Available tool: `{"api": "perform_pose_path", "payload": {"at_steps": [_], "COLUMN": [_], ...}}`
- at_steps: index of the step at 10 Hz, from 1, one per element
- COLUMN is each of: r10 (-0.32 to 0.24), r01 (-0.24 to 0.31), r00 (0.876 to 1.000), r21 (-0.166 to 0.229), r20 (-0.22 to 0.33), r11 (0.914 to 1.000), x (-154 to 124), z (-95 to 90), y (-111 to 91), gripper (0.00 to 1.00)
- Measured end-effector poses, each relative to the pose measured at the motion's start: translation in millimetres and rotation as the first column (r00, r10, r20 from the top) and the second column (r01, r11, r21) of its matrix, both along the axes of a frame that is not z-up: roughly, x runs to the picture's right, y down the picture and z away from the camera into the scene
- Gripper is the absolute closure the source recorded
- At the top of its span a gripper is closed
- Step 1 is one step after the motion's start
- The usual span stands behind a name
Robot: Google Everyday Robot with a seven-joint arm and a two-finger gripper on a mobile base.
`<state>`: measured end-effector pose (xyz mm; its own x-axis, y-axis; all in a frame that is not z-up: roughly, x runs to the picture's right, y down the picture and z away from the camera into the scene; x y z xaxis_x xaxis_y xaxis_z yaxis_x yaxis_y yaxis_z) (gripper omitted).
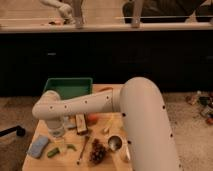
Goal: Place pepper in purple bowl
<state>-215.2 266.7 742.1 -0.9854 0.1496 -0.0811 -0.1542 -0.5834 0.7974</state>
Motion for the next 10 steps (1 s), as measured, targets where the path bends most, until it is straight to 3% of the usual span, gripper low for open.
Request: {"api": "perform_pose_path", "payload": {"at_steps": [3,7,10], "r10": [-0.024,-0.077,-0.087], "r01": [0.023,0.071,0.079], "r00": [0.999,0.993,0.990], "r21": [-0.022,-0.069,-0.073], "r20": [-0.021,-0.086,-0.108], "r11": [0.9995,0.9951,0.9942], "x": [-0.4,-5.4,-6.7], "z": [4.4,26.2,26.1], "y": [6.1,34.6,36.3], "gripper": [0.20,0.20,0.20]}}
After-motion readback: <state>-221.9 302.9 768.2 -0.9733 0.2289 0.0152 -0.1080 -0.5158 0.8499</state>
